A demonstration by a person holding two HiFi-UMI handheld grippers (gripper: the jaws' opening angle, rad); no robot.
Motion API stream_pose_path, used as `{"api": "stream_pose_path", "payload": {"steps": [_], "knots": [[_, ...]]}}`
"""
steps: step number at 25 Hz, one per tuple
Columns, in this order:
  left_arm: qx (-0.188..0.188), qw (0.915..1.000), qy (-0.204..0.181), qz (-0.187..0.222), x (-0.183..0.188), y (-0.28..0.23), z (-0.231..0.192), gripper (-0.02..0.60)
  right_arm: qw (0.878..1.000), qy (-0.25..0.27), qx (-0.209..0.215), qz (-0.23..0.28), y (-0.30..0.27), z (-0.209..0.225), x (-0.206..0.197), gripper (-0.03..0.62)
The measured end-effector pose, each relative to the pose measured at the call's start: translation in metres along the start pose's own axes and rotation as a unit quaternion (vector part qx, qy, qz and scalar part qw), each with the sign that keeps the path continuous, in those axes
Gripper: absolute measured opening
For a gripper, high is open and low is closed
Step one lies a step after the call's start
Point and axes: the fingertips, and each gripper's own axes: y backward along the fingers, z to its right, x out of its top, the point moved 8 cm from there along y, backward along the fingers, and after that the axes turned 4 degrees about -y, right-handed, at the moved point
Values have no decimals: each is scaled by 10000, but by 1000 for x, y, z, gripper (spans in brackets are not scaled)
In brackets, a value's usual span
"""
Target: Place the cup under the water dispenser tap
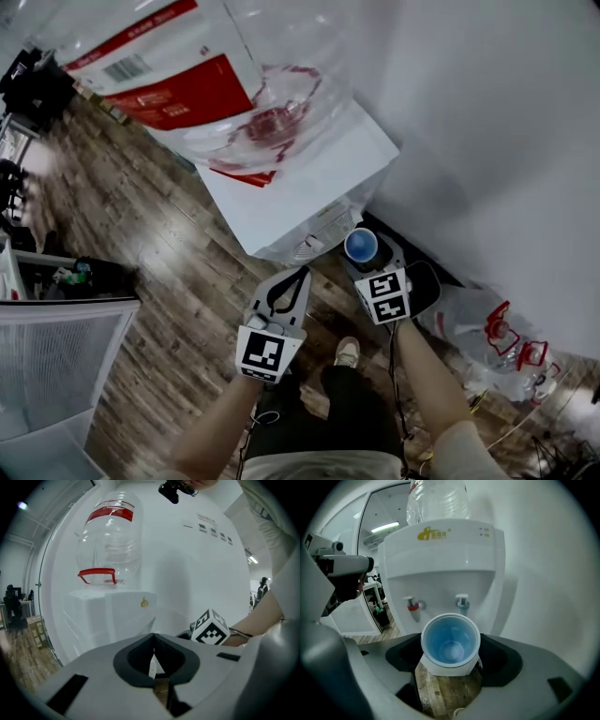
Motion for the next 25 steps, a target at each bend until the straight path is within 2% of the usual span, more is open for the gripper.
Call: {"api": "stream_pose_path", "payload": {"steps": [11, 16, 21, 25], "knots": [[-112, 9997, -21, -196, -77, -29, -14, 6, 9997, -15, -74, -221, -106, 19, -46, 371], [-10, 9993, -380, 44, -83, -30, -16, 6, 9997, 72, -185, -150, -136, 24, -52, 373], [1, 9997, -223, -123, -91, -26, -20, 6, 9995, 38, -239, -208, -144, 25, -58, 375], [-51, 9995, -247, -172, -91, -24, -22, 6, 9997, -65, -126, -219, -146, 21, -56, 441]]}}
